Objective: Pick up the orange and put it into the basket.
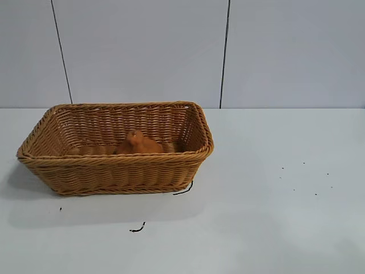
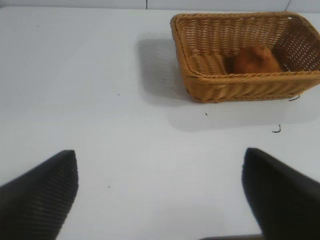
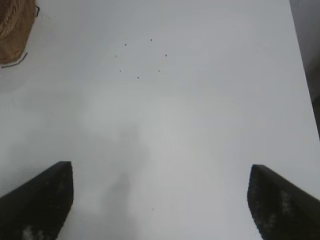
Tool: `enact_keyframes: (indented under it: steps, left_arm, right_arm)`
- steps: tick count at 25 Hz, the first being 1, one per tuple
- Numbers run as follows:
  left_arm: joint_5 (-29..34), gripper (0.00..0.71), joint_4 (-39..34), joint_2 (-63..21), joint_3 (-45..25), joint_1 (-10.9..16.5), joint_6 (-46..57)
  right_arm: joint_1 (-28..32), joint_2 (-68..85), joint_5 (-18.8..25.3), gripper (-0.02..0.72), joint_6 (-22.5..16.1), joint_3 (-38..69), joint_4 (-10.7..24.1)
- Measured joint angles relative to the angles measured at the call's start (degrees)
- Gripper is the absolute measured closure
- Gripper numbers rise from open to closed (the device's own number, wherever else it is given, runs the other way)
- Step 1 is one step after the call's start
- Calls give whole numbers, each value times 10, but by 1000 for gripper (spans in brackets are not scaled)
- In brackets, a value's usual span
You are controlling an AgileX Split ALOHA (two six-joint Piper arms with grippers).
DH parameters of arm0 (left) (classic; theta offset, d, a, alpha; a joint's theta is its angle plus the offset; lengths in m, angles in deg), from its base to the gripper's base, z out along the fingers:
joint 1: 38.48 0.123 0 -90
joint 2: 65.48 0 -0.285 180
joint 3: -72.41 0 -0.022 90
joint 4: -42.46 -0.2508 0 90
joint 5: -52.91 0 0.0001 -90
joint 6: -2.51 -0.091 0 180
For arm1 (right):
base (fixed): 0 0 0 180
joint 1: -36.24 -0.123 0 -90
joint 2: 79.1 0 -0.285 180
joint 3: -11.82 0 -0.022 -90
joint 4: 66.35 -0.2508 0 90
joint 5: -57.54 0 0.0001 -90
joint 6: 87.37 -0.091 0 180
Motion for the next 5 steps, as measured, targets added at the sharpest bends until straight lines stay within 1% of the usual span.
enact_keyframes:
  steps: [5]
  left_arm:
    - [1,71,0,0,0,0,0]
  right_arm:
    - [-1,9,0,27,2,0,-1]
